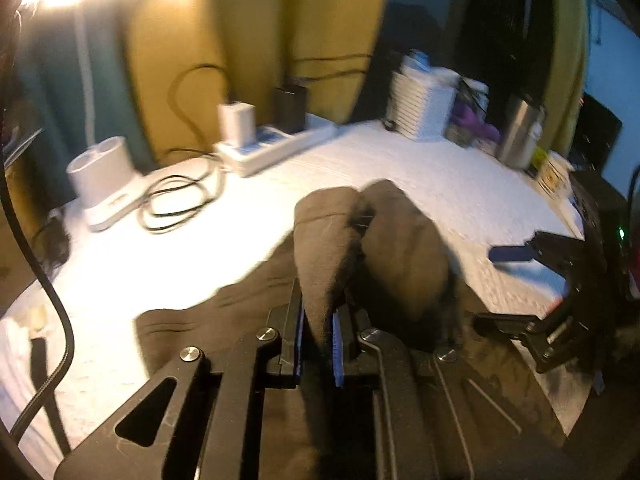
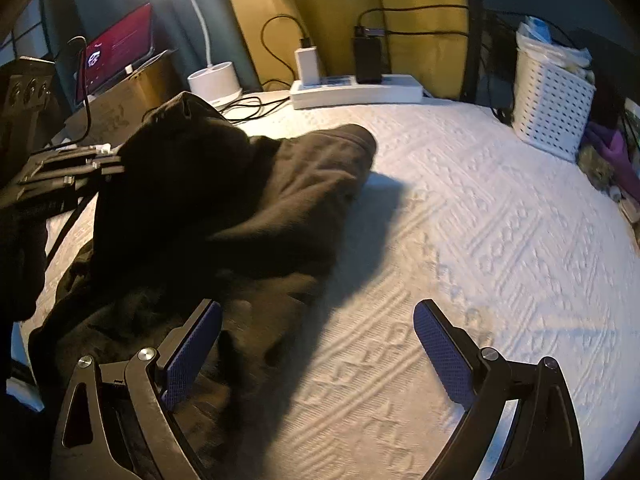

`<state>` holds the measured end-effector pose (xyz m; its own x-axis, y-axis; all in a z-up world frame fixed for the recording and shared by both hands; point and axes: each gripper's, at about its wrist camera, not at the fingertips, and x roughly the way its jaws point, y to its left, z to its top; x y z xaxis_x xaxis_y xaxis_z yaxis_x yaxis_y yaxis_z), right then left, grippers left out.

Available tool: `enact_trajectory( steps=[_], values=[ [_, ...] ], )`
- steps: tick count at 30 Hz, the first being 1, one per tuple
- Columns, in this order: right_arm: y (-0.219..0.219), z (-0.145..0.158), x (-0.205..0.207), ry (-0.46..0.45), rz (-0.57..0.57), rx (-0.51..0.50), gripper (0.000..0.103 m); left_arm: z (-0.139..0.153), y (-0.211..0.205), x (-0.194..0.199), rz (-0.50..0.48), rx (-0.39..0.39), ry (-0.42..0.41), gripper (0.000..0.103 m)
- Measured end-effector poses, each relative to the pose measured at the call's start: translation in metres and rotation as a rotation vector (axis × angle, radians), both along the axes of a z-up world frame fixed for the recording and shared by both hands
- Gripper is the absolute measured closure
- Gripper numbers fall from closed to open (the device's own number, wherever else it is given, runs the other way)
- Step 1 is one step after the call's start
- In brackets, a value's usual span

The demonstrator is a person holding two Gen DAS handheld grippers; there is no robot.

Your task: Fold small clothes

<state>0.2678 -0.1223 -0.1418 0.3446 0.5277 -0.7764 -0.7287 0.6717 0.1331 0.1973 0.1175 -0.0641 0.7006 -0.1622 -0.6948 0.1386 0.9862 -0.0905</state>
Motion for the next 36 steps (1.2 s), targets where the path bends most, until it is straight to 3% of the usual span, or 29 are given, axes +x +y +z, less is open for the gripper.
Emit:
enact_trajectory(
  steps=[11,16,19,22,24,25,26,31,36],
  values=[
    [0.032,0.002,-0.010,-0.005,0.036,-0.044,0.006,-0.017,0.068,-0.008,0.141,-0.057,-0.009,0.094],
    [0.046,-0.005,-0.011,0.001,0.045,-0.079,0.006,-0.031,0.108,-0.008,0.240,-0.096,0.040,0.094],
    [0.048,-0.007,-0.012,0.003,0.039,-0.083,0.006,-0.029,0.110,-0.018,0.228,-0.165,0.052,0.093],
    [0.048,-0.007,-0.012,0.005,0.028,-0.082,0.006,-0.025,0.097,-0.028,0.189,-0.175,0.063,0.092],
    [0.048,-0.006,-0.013,0.002,0.021,-0.081,0.006,-0.022,0.087,-0.037,0.171,-0.179,0.069,0.075],
    [0.047,-0.005,-0.015,-0.001,0.021,-0.081,0.006,-0.020,0.084,-0.040,0.168,-0.179,0.069,0.048],
    [0.047,-0.004,-0.017,-0.004,0.022,-0.081,0.006,-0.017,0.077,-0.046,0.165,-0.175,0.064,0.028],
    [0.039,0.001,-0.027,-0.020,0.022,-0.071,0.006,-0.010,0.049,-0.066,0.103,-0.176,0.067,0.027],
    [0.029,0.005,-0.035,-0.029,0.009,-0.053,0.006,-0.028,0.021,-0.073,0.047,-0.174,0.141,0.027]
  ],
)
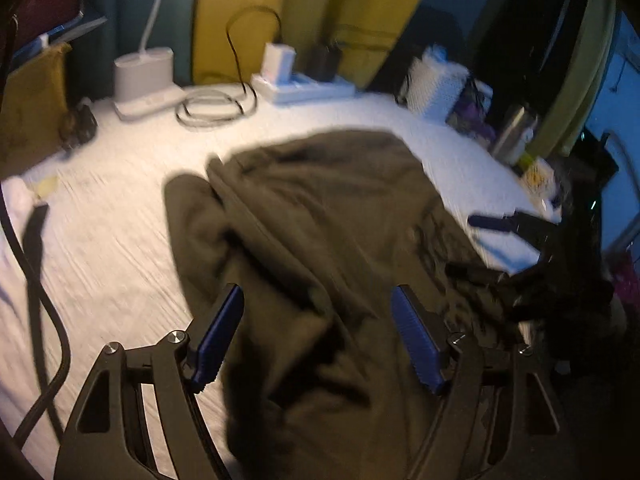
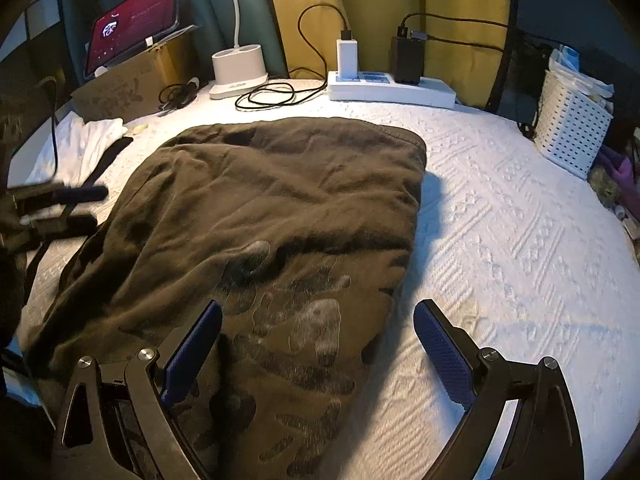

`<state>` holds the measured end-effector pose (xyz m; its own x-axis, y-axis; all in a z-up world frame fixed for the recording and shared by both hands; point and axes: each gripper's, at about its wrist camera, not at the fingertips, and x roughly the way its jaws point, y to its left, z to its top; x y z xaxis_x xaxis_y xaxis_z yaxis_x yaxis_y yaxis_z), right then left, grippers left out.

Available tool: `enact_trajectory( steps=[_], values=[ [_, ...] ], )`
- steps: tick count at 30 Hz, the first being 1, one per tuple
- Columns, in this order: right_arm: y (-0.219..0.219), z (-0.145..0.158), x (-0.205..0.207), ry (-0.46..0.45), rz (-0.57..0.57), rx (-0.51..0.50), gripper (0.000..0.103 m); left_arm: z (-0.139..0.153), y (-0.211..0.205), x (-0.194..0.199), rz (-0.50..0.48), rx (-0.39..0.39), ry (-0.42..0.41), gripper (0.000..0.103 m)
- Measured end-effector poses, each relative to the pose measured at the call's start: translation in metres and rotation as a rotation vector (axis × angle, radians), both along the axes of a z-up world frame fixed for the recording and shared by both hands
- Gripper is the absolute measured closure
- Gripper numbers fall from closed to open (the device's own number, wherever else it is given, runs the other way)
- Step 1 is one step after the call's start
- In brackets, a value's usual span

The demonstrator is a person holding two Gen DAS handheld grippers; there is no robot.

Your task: Fold small clothes

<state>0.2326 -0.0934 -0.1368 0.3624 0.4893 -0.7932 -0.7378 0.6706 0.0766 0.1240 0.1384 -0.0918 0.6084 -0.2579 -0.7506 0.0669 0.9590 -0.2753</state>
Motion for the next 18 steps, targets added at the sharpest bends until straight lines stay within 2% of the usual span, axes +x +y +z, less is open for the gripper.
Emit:
enact_trajectory(
  steps=[4,6,7,8,9,10,11,14,18],
  values=[
    [-0.011,0.001,-0.006,-0.001,-0.013,0.009,0.006,-0.010,-0.008,-0.003,-0.027,-0.003,0.021,0.027],
    [-0.017,0.001,-0.008,-0.001,-0.020,0.014,0.006,-0.015,-0.009,-0.005,-0.025,0.008,0.020,0.032],
    [-0.020,0.001,-0.010,-0.002,-0.023,0.016,0.006,-0.017,-0.009,-0.005,-0.022,0.018,0.023,0.050],
    [-0.022,0.002,-0.011,-0.003,-0.025,0.019,0.006,-0.019,-0.008,-0.005,-0.016,0.026,0.029,0.060],
    [-0.025,0.002,-0.012,-0.004,-0.028,0.022,0.006,-0.018,-0.006,-0.008,-0.011,0.027,0.020,0.064],
    [-0.027,0.002,-0.014,-0.005,-0.030,0.024,0.006,-0.017,-0.006,-0.009,-0.014,0.024,0.015,0.077],
    [-0.030,0.002,-0.015,-0.004,-0.032,0.026,0.006,-0.013,-0.005,-0.013,-0.012,0.034,0.000,0.082],
    [-0.035,0.000,-0.020,0.000,-0.037,0.025,0.006,-0.007,-0.005,-0.020,0.007,0.036,-0.032,0.088],
    [-0.040,0.000,-0.029,-0.002,-0.029,0.024,0.006,-0.004,0.000,-0.030,0.048,0.044,-0.055,0.089]
  ],
)
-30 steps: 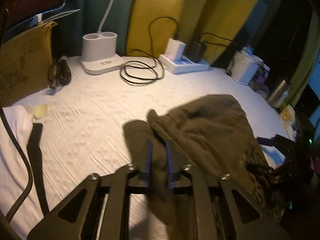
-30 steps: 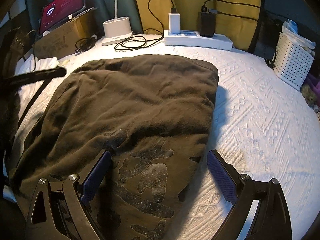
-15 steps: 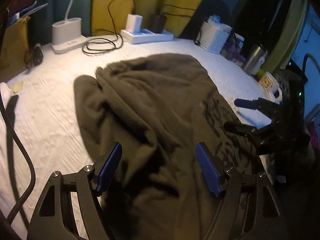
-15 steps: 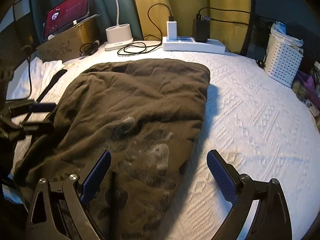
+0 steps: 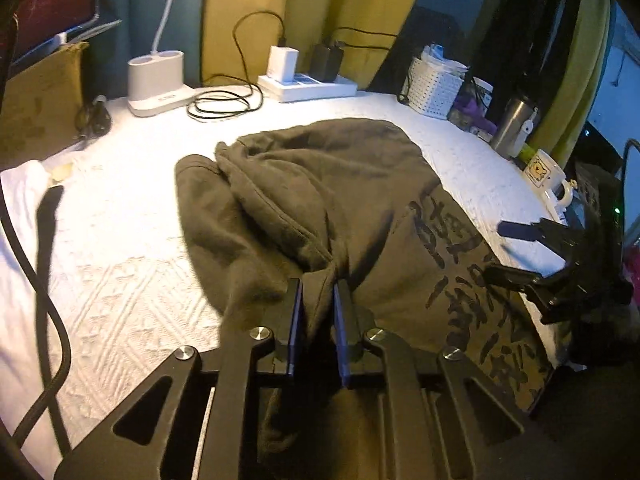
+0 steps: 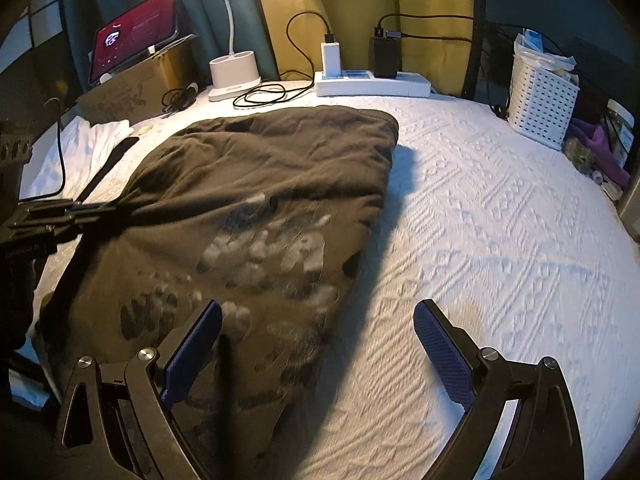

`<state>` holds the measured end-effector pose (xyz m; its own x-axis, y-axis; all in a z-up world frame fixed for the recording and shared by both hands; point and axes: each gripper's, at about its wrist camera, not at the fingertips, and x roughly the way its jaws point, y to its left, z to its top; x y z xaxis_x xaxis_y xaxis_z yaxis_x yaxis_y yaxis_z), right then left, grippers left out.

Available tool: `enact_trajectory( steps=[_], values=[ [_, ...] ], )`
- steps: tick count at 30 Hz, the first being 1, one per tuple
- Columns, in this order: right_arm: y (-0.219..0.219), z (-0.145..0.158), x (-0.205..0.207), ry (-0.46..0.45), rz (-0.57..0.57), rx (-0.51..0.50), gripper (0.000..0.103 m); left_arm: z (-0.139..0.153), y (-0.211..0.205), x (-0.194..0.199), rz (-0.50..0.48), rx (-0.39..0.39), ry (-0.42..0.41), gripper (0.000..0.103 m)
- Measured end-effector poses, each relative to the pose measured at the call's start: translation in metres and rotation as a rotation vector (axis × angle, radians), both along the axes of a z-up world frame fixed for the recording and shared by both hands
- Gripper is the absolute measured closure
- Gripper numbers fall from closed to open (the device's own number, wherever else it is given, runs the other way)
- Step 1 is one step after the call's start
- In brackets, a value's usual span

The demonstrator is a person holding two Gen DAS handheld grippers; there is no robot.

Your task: Fold small clothes

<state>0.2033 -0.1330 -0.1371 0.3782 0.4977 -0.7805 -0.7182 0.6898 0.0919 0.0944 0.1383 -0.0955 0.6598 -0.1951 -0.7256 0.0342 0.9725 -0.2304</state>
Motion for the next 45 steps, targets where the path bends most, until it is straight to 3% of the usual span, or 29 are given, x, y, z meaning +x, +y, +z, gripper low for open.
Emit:
enact_trajectory(
  steps=[5,11,12,14,16,19,22,24,26,27,28,31,32,38,41,45],
  values=[
    [-0.006,-0.003,-0.014,0.000,0.006,-0.008,0.006,-0.005,0.014,-0.011,0.081,0.060,0.020,0.090],
    [-0.013,-0.008,-0.035,0.004,0.008,-0.023,0.006,0.013,0.016,-0.038,0.064,0.022,-0.005,0.087],
    [-0.015,-0.008,-0.037,0.007,0.005,-0.023,0.006,0.016,0.013,-0.042,0.057,0.021,-0.010,0.084],
    [-0.019,-0.008,-0.041,0.020,-0.010,-0.019,0.006,0.020,0.008,-0.051,0.038,0.014,-0.019,0.062],
    [-0.025,-0.008,-0.044,0.045,-0.030,-0.013,0.006,0.020,0.000,-0.064,0.003,-0.016,-0.024,0.049],
    [-0.034,-0.008,-0.050,0.072,-0.045,0.015,0.006,0.007,-0.015,-0.071,-0.058,-0.040,0.020,0.048],
    [-0.040,-0.005,-0.058,0.066,-0.038,0.036,0.006,-0.007,-0.021,-0.077,-0.060,-0.047,0.051,0.048],
    [-0.041,-0.003,-0.064,0.069,-0.021,0.046,0.013,-0.012,-0.024,-0.082,-0.057,-0.047,0.056,0.050],
    [-0.042,-0.004,-0.068,0.085,-0.007,0.056,0.023,-0.016,-0.025,-0.085,-0.064,-0.039,0.047,0.073],
    [-0.042,-0.006,-0.069,0.093,0.000,0.060,0.031,-0.017,-0.025,-0.086,-0.069,-0.049,0.039,0.075],
    [-0.040,-0.007,-0.070,0.084,0.008,0.068,0.033,-0.018,-0.024,-0.087,-0.074,-0.064,0.032,0.087],
    [-0.037,-0.007,-0.072,0.083,0.021,0.082,0.050,-0.014,-0.024,-0.089,-0.067,-0.070,0.016,0.098],
    [-0.036,-0.007,-0.073,0.085,0.026,0.082,0.054,-0.011,-0.025,-0.092,-0.070,-0.068,0.008,0.098],
    [-0.025,-0.005,-0.084,0.072,0.071,0.042,0.055,0.012,-0.023,-0.116,-0.053,-0.036,-0.011,0.099],
    [-0.021,-0.006,-0.089,0.058,0.083,0.020,0.055,0.003,-0.022,-0.124,-0.035,-0.016,0.033,0.099],
    [-0.022,-0.006,-0.093,0.042,0.085,0.000,0.055,-0.011,-0.018,-0.130,0.000,-0.048,0.059,0.099]
  ],
)
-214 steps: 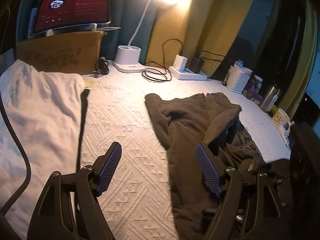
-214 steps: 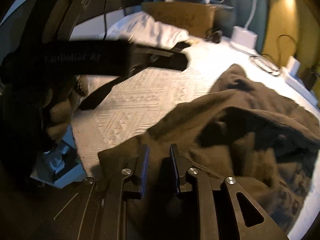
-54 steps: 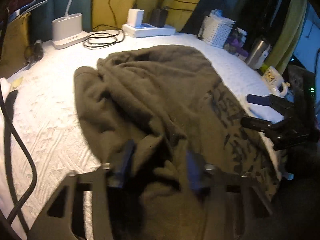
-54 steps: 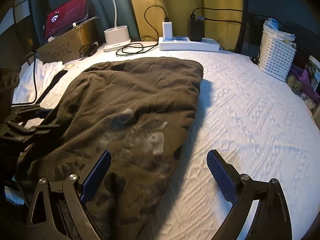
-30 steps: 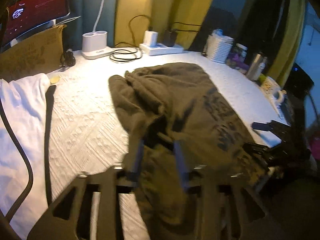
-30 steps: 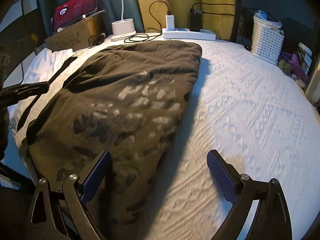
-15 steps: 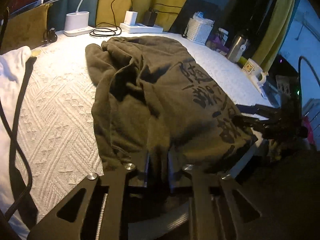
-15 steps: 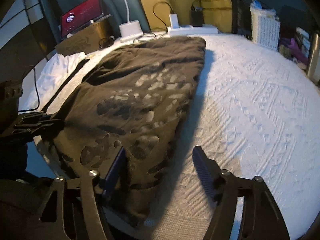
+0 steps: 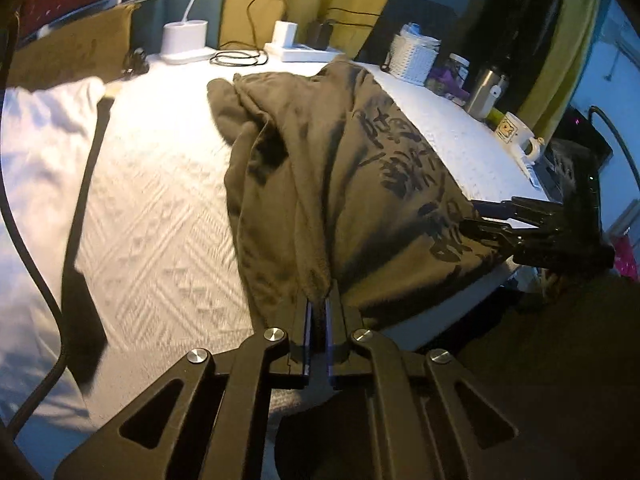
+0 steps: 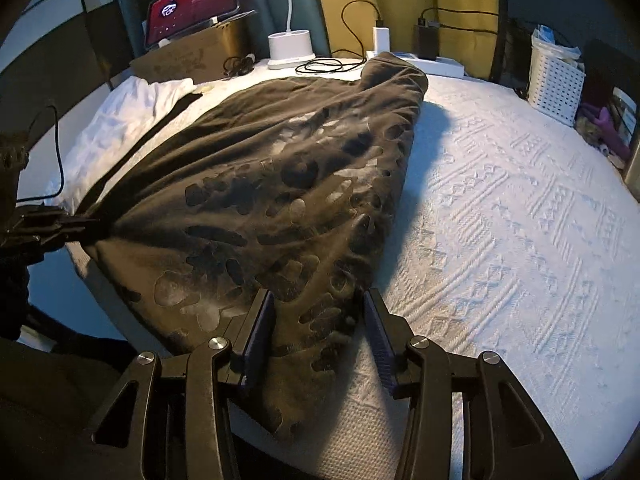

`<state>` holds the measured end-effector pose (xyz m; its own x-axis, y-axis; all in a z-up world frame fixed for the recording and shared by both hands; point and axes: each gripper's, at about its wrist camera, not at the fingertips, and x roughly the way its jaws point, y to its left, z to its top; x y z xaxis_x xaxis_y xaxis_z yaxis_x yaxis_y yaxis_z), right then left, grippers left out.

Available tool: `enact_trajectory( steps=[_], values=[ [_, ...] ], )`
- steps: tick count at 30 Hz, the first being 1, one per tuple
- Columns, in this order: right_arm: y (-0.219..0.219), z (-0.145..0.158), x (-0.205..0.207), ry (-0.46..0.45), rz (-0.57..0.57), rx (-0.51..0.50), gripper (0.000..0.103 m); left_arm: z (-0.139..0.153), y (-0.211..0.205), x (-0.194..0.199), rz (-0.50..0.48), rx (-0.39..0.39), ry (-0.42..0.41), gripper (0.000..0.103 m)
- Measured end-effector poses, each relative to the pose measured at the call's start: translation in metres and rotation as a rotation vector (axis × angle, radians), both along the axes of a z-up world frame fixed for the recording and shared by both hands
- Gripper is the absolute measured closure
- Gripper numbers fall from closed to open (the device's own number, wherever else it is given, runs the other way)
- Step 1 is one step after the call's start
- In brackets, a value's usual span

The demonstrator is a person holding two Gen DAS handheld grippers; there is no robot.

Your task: Fold small clothes

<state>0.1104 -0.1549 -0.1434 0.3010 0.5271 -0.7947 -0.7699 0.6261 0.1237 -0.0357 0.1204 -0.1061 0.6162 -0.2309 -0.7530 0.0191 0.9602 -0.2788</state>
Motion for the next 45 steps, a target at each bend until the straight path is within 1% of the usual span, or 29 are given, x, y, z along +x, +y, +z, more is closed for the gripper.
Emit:
enact_trajectory(
  steps=[4,9,11,15,17,19,23,28,33,36,37,40,45],
  values=[
    [-0.006,0.000,-0.002,-0.005,-0.005,-0.004,0.055,-0.005,0.000,0.003,0.001,-0.015,0.013,0.099],
    [-0.012,0.000,-0.002,-0.001,-0.011,0.001,0.055,-0.001,0.004,0.002,-0.020,-0.019,0.029,0.095],
    [-0.012,0.000,-0.002,0.003,-0.010,0.000,0.055,0.002,0.008,0.001,-0.014,-0.009,0.033,0.087],
    [-0.014,0.004,0.002,0.005,-0.024,-0.008,0.055,0.015,0.018,-0.001,0.004,0.035,0.006,0.078],
    [-0.015,0.006,0.005,-0.001,-0.034,-0.007,0.055,0.020,0.024,0.002,0.027,0.050,-0.009,0.072],
    [-0.017,0.009,0.010,-0.003,-0.043,-0.002,0.055,0.024,0.031,0.007,0.037,0.053,-0.020,0.069],
    [-0.017,0.012,0.021,-0.005,-0.050,0.008,0.054,0.031,0.033,0.028,0.029,0.071,-0.042,0.068],
    [-0.007,0.014,0.040,-0.005,-0.048,0.019,0.054,0.031,0.032,0.064,0.024,0.065,-0.048,0.068],
    [0.004,0.021,0.065,-0.026,-0.056,0.029,0.054,0.028,0.037,0.099,0.037,0.014,-0.039,0.067],
    [0.009,0.023,0.081,-0.027,-0.065,0.034,0.054,0.027,0.041,0.117,0.051,0.007,-0.033,0.059],
    [0.010,0.023,0.086,-0.027,-0.067,0.032,0.054,0.027,0.042,0.121,0.056,0.008,-0.031,0.058],
    [0.015,0.022,0.098,-0.028,-0.063,0.027,0.054,0.027,0.044,0.136,0.061,0.016,-0.024,0.058],
    [0.023,0.017,0.114,-0.017,-0.054,0.019,0.054,0.025,0.047,0.157,0.066,0.051,-0.018,0.058]
  ],
)
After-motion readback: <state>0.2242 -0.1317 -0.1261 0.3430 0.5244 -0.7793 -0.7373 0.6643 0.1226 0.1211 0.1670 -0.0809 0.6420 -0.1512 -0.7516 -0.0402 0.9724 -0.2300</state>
